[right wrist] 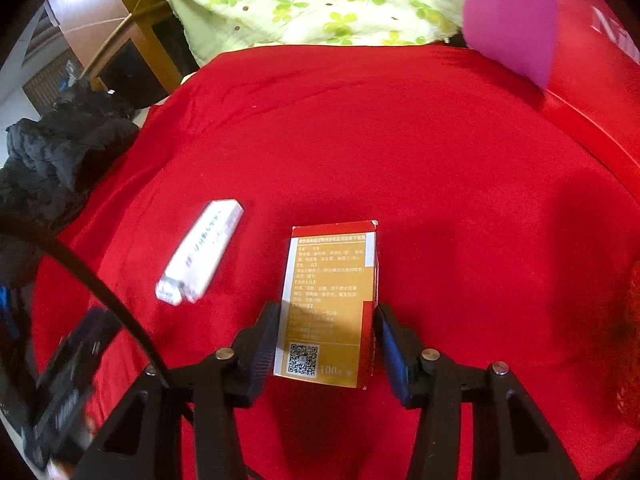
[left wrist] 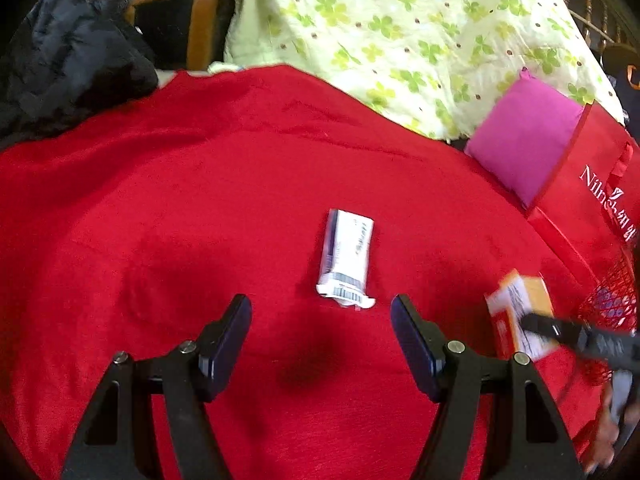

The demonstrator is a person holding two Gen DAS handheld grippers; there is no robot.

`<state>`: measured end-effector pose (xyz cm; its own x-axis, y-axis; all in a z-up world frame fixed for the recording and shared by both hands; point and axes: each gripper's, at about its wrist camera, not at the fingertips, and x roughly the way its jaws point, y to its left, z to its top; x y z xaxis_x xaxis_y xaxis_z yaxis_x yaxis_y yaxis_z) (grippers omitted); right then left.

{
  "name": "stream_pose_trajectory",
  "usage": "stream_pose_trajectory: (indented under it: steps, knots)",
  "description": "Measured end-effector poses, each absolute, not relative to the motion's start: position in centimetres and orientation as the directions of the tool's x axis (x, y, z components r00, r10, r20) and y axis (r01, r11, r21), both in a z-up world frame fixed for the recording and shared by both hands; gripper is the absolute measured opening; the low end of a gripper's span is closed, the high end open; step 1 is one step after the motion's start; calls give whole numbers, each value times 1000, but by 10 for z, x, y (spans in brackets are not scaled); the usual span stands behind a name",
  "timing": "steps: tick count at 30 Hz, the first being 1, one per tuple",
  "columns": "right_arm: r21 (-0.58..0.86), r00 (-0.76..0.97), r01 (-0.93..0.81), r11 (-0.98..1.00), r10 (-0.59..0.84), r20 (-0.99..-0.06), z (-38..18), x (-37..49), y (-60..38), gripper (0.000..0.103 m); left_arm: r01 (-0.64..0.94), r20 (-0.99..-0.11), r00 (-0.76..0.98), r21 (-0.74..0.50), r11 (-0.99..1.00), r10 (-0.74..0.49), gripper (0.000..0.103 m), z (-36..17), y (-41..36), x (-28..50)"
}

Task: Collect trash
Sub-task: 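Grasp the white medicine tube box with the left tool while the right tool holds the orange box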

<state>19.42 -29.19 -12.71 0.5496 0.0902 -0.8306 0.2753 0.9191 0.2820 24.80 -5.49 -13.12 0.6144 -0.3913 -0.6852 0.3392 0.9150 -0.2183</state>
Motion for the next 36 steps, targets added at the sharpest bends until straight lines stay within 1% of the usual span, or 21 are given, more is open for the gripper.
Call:
stream_pose_trajectory:
  steps: [2,4,7,9,13,17,19,20,21,22,24,26,31,36]
  knots:
    - [277,556,265,924,89,-826,-127,179,-297,51,325,-699,610,-210,922,-374,73,-134,-62,256]
    - [259,569,243,935,79,-819,-126,157,-304,51,345,-705,605,-188,919,-371,73,-135,-73,264]
    - [240,597,216,947,67,-799,-125,133,-312,51,355,-723,581,-188,916,-373,73,-140,-88,278]
    - [255,613,216,942,72,-787,-126,118,-320,51,334,-744,577,-161,929,-336,73,-146,-97,288]
    - [296,630,209,932,104,-770,-130,105,-328,51,315,-761,556,-178,932,-333,73,-157,-107,304]
    - [288,652,182,940,104,-751,-128,100,-328,51,295,-768,553,-182,938,-323,72,-166,-112,312]
    - [291,658,177,940,107,-745,-128,99,-327,51,304,-779,543,-164,938,-313,67,-170,-118,313]
    - [299,660,176,938,112,-743,-128,99,-328,51,313,-786,536,-154,937,-308,58,-172,-122,313]
    - [306,662,178,935,116,-741,-129,99,-328,51,319,-789,528,-156,935,-312,47,-174,-123,314]
    - [309,662,180,934,117,-740,-129,99,-328,51,323,-795,520,-156,934,-312,41,-176,-125,314]
    - [314,663,183,932,118,-739,-129,98,-325,51,326,-792,527,-148,934,-309,39,-176,-124,313]
    - [317,664,182,931,121,-738,-128,96,-323,51,325,-782,530,-171,930,-329,36,-173,-120,310]
    - [316,670,177,932,121,-732,-123,84,-317,51,334,-749,566,-175,926,-345,35,-157,-111,283]
    - [306,697,168,937,107,-709,-103,67,-311,51,330,-689,633,-172,928,-353,35,-126,-95,238]
